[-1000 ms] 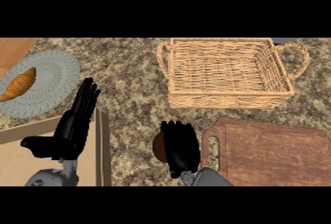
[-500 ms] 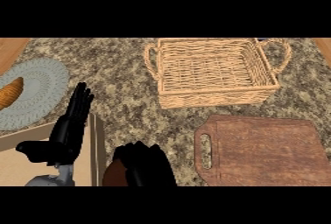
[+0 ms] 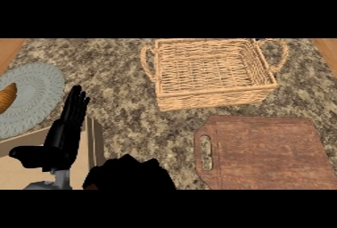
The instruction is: Pick the cupcake from the cutting board and place it in the basket
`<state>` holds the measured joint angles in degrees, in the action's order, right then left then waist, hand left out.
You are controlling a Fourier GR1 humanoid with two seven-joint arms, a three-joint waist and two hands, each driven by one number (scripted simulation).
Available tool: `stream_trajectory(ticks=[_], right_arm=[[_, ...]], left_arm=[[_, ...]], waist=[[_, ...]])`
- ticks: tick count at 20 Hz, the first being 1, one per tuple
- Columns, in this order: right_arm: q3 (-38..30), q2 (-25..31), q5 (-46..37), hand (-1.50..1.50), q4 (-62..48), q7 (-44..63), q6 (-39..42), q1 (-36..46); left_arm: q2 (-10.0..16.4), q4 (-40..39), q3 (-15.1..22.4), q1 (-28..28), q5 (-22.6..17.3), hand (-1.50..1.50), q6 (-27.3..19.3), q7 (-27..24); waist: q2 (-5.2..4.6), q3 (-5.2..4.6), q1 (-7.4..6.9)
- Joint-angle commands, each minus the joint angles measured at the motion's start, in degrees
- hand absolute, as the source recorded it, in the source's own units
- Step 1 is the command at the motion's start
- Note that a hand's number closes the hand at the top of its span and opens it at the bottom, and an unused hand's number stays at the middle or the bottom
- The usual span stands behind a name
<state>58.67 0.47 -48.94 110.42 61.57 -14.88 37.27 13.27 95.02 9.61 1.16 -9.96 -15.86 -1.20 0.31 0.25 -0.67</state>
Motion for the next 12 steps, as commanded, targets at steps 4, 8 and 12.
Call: stream_trajectory(ticks=[4, 8, 12], right_arm=[[-11.22, -0.44, 2.68, 1.5, 2.55, 9.05, 11.36, 3.45], [-11.76, 5.55, -1.64, 1.5, 3.19, 7.43, 14.87, -0.15], [-19.9, 10.36, 1.63, 1.5, -0.15, -1.53, 14.68, -0.9]], left_arm=[[-1.38, 0.81, -0.26, 0.1, -0.21, 0.0, -0.18, 0.11], [0.07, 3.68, 0.06, -1.07, -0.28, 0.0, -0.56, 2.28], [1.05, 1.25, -2.12, -0.87, -2.17, 0.0, 1.93, -0.16]], waist=[[-0.17, -0.3, 0.75], [-0.03, -0.26, 1.07], [-0.41, -0.26, 0.6]])
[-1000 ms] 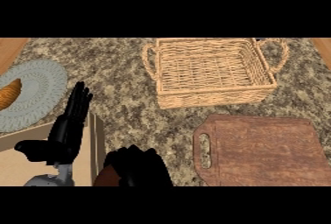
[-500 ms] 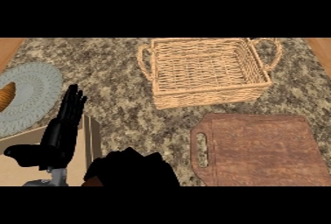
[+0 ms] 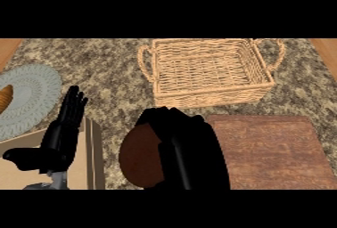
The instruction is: Pick the cupcake from the cutting board and place it in the basket
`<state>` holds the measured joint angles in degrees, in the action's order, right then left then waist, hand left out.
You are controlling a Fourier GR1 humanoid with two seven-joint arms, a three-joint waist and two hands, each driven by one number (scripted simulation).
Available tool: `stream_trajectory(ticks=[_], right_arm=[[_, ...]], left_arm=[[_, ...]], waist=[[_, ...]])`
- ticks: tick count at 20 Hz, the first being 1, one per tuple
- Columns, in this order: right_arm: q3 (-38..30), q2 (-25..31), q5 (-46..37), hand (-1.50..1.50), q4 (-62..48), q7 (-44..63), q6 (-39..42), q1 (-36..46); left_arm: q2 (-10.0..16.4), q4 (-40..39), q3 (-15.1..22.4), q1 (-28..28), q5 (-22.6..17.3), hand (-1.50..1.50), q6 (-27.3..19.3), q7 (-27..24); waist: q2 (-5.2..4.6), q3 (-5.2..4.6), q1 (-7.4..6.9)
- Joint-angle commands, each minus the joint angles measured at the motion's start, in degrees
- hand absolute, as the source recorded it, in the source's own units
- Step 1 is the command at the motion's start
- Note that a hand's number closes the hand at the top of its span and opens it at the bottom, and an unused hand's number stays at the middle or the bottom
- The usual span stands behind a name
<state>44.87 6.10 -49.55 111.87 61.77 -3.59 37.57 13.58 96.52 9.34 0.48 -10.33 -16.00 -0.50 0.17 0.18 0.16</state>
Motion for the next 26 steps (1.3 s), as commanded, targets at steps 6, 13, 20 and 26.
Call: stream_trajectory(ticks=[6, 13, 20, 26], right_arm=[[-16.95, 4.62, 6.59, 1.5, -1.56, -9.38, 5.85, -2.8], [-21.48, 3.71, 3.53, 1.5, -9.85, -17.93, 5.52, -4.17], [-25.76, 6.37, 3.98, 1.5, -13.97, -26.26, 8.43, -6.49], [-27.67, 2.37, 2.03, 1.5, -23.15, -31.43, 4.39, -6.12]], left_arm=[[-2.11, 0.46, -0.17, -4.06, 0.76, 0.0, 1.38, -3.8], [-2.48, -0.73, -1.38, -0.17, 1.88, 0.0, 1.33, 0.34], [-2.91, -1.52, -1.82, -0.07, 3.29, 0.0, 1.34, -0.41], [-4.2, -2.55, -2.23, 2.75, 2.84, 0.0, 1.19, 0.33]], waist=[[-0.21, -0.18, -0.34], [-0.22, -0.18, -0.39], [-0.17, -0.18, -0.27], [-0.22, -0.19, -0.32]])
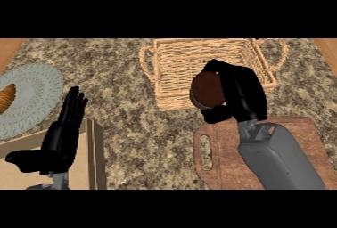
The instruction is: Pick the cupcake from the cutting board and place it in the basket
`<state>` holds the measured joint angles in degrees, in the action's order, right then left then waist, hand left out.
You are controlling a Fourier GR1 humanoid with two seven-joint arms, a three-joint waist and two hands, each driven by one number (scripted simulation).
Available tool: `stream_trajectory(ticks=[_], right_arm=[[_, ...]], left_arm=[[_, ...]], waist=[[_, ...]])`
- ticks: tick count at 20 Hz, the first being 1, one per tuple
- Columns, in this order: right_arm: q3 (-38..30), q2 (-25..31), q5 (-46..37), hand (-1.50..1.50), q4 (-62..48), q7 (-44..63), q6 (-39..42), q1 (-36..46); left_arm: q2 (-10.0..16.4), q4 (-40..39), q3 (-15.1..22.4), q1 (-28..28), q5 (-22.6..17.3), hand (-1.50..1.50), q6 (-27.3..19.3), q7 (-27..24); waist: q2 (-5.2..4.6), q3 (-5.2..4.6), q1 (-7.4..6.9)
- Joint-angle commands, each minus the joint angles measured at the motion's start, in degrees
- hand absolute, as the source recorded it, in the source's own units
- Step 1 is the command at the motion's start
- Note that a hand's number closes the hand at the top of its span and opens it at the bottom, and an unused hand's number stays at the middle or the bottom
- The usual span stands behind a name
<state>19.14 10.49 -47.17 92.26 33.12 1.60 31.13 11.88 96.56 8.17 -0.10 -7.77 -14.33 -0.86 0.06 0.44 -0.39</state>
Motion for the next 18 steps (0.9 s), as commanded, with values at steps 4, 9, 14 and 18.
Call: stream_trajectory(ticks=[4, 9, 14, 18], right_arm=[[-4.41, -0.53, 0.45, 1.5, -2.33, -7.77, -1.79, -4.0], [-8.51, -2.47, 0.58, 1.5, -11.39, -13.17, -4.55, -2.39], [-12.26, -3.41, -0.72, 1.5, -15.12, -12.2, -7.58, -0.9], [-12.97, -2.15, 0.61, -1.5, -18.69, -16.58, -5.07, -1.28]], left_arm=[[-2.51, -3.6, -1.34, 0.63, -0.04, 0.0, 1.73, -2.98], [-0.99, 1.75, -2.9, -0.92, -0.85, 0.0, 3.07, 0.54], [-2.06, -1.28, -2.91, 1.02, 0.71, 0.0, 2.64, -0.29], [-1.94, 0.02, -3.44, 0.55, 0.05, 0.0, 3.69, 2.01]], waist=[[-0.06, -0.45, 0.39], [-0.07, -0.44, 0.12], [-0.1, -0.45, 0.16], [-0.1, -0.44, 0.04]])
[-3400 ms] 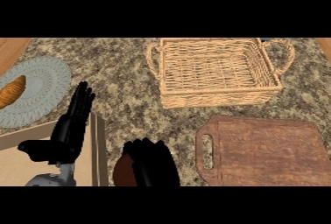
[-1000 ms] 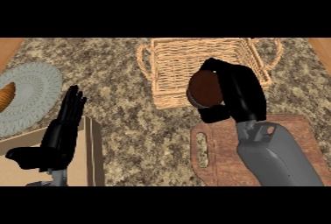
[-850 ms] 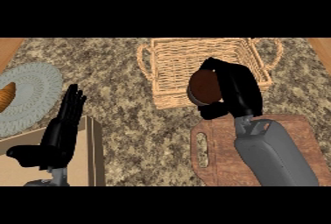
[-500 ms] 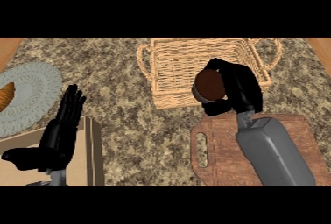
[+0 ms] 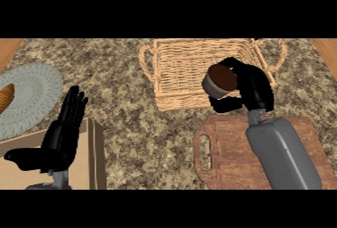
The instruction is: Pick the cupcake from the cutting board and place it in the basket
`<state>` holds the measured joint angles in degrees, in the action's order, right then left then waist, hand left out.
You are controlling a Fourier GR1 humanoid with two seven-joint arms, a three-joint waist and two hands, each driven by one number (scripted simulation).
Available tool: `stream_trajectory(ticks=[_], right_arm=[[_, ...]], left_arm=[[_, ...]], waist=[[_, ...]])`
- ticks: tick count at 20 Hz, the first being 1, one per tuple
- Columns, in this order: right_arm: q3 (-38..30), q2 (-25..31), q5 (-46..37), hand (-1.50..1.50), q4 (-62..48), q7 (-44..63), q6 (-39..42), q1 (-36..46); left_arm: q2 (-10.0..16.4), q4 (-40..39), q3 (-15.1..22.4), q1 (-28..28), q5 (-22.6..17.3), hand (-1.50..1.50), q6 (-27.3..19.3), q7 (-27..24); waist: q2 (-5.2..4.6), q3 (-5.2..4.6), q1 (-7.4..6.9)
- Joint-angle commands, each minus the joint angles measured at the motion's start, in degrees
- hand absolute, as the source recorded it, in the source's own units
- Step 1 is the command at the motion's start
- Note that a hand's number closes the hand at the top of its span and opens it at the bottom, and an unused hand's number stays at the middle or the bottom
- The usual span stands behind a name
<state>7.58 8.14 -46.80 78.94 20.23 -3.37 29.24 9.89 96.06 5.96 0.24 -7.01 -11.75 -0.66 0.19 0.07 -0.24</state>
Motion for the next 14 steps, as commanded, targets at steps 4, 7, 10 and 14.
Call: stream_trajectory(ticks=[4, 7, 10, 14], right_arm=[[-3.0, -1.31, -0.27, -1.5, -12.99, -8.57, -3.94, 3.75], [-5.83, -0.95, 2.37, -1.5, -10.98, -10.79, -4.68, 3.91], [-6.45, -1.71, 5.19, -1.5, -5.04, -12.87, -5.13, 1.16], [-7.33, -1.55, 3.8, -1.5, -1.81, -11.34, -7.45, 3.38]], left_arm=[[-2.65, 2.29, 1.75, -1.12, 2.19, 0.0, -0.82, 1.12], [-4.65, -1.98, 1.79, -0.18, 4.22, 0.0, -2.62, -1.8], [-2.31, -4.47, -1.37, 1.25, 0.85, 0.0, 1.34, -2.91], [-1.17, 1.44, -1.71, 0.83, -0.03, 0.0, 1.95, 2.11]], waist=[[-0.3, -0.05, -0.41], [-0.28, -0.07, -0.07], [-0.19, -0.08, 0.31], [-0.11, -0.08, 0.12]])
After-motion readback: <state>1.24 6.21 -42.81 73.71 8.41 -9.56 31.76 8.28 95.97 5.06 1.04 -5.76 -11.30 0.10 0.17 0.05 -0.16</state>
